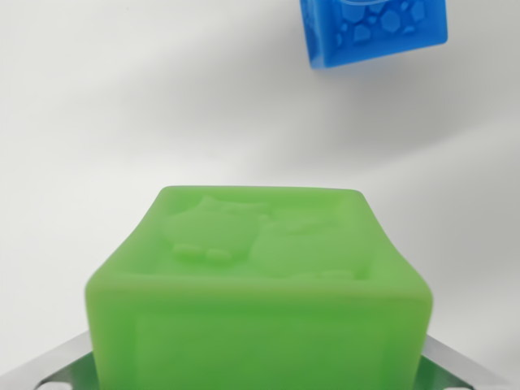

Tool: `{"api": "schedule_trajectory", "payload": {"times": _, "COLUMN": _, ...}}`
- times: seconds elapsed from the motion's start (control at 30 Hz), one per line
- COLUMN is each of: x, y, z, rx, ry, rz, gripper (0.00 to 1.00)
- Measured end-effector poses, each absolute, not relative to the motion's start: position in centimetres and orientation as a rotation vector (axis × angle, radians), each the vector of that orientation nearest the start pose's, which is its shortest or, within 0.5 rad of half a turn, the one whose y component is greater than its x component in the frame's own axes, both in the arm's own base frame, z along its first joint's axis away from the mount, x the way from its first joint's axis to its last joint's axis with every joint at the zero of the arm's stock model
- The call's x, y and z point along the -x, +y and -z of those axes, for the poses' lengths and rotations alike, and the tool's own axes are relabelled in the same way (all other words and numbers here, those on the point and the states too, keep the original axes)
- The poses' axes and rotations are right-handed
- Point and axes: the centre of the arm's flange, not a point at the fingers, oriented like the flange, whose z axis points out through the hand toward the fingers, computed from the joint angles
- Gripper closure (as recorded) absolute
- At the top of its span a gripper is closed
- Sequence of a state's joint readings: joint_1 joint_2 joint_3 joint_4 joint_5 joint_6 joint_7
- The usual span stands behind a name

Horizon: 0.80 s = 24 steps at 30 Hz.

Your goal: Stack cube

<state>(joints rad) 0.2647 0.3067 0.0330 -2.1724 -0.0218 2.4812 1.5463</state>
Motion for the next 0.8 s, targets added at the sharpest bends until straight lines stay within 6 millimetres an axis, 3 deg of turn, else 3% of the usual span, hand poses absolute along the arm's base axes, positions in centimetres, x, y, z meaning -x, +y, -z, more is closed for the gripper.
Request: {"api": "schedule_trajectory", "payload": {"times": 0.8, "x": -56.4, "y": 13.4, "z": -27.7, "rx": 2.634, "ry": 1.714, "rz": 0.007, "gripper": 1.0}}
